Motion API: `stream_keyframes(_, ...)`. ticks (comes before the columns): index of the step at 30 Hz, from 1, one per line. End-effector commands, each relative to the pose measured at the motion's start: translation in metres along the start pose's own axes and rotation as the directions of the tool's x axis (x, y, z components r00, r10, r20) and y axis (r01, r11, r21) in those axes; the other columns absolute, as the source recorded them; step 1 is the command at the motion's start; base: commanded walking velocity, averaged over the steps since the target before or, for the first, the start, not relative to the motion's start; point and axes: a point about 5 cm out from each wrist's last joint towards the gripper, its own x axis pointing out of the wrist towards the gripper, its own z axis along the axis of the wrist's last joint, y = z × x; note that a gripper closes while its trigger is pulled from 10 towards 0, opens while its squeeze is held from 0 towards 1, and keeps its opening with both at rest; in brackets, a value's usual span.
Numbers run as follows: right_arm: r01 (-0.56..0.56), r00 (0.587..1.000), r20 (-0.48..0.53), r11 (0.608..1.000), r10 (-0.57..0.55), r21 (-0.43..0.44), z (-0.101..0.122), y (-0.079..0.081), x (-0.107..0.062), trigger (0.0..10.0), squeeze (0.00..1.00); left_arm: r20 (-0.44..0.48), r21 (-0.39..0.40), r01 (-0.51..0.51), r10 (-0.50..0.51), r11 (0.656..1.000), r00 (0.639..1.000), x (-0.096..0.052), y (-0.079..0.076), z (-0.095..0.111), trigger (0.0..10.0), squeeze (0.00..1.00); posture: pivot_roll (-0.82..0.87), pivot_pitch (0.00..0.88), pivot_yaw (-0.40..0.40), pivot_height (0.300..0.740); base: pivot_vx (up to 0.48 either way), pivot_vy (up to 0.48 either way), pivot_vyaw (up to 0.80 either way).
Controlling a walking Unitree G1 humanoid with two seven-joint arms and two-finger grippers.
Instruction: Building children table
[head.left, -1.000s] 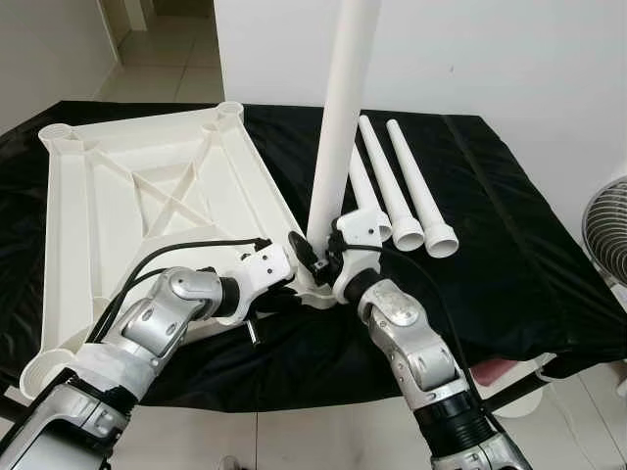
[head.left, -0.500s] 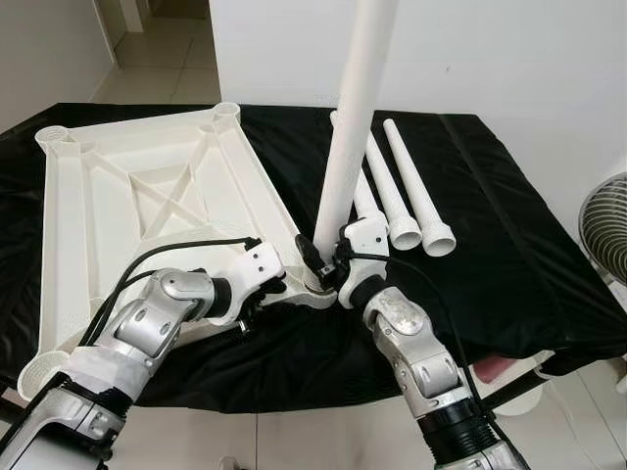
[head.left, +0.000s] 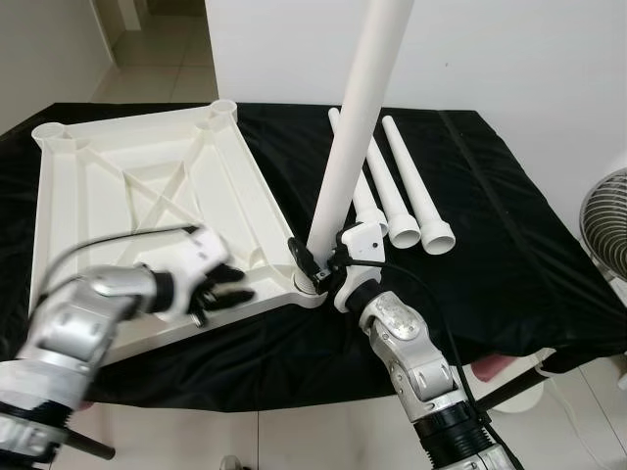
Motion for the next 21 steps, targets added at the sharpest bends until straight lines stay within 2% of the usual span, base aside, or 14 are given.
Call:
stream_keyframes(1,0.01,0.999,-0.032,1.0,-0.009,0.015,-0.009,-0.003,-0.003,10.0,0.0,0.045,-0.044,0.007,-0.005,0.999,0.999,0.0,-0.001,0.004,10.0,0.0,0.01,0.086,0.006,0.74,0.0,0.0,0.0)
stream_keyframes(4,-0.042,0.997,-0.067,0.999,0.044,0.028,-0.017,-0.002,-0.006,10.0,0.0,0.157,-0.101,0.022,-0.006,0.995,0.988,0.0,-0.005,0.019,10.0,0.0,0.01,0.085,0.004,0.74,0.0,0.0,0.0)
stream_keyframes(8,-0.102,0.987,-0.116,0.993,0.108,0.058,-0.025,-0.001,-0.01,10.0,0.0,0.17,-0.094,0.043,-0.026,0.995,0.985,0.003,-0.011,0.022,10.0,0.0,0.01,0.085,0.003,0.74,0.0,0.0,0.0)
stream_keyframes(9,-0.169,0.972,-0.15,0.982,0.18,0.082,-0.03,-0.001,-0.014,10.0,0.0,0.172,-0.089,0.049,-0.033,0.995,0.985,0.004,-0.014,0.024,10.0,0.0,0.01,0.085,0.003,0.74,0.0,0.0,0.0)
stream_keyframes(14,-0.248,0.947,-0.181,0.963,0.264,0.106,-0.032,-0.005,-0.016,10.0,0.0,0.166,-0.074,0.036,-0.023,0.997,0.986,0.002,-0.011,0.026,10.0,0.0,0.01,0.085,0.008,0.74,0.0,0.0,0.0)
stream_keyframes(19,-0.36,0.896,-0.245,0.929,0.37,0.084,-0.035,-0.019,-0.014,10.0,0.0,0.174,-0.052,-0.003,0.012,0.999,0.985,-0.01,-0.002,0.035,10.0,0.0,0.0,0.086,0.018,0.74,0.0,0.0,0.0)
stream_keyframes(20,-0.36,0.896,-0.245,0.929,0.37,0.084,-0.035,-0.019,-0.014,10.0,0.0,0.174,-0.052,-0.003,0.012,0.999,0.985,-0.01,-0.002,0.035,10.0,0.0,0.0,0.086,0.018,0.74,0.0,0.0,0.0)
stream_keyframes(21,-0.401,0.871,-0.276,0.912,0.408,0.082,-0.036,-0.021,-0.013,10.0,0.0,0.182,-0.035,-0.019,0.025,0.999,0.983,-0.015,-0.001,0.042,10.0,0.0,0.01,0.089,0.021,0.74,0.0,0.0,0.0)
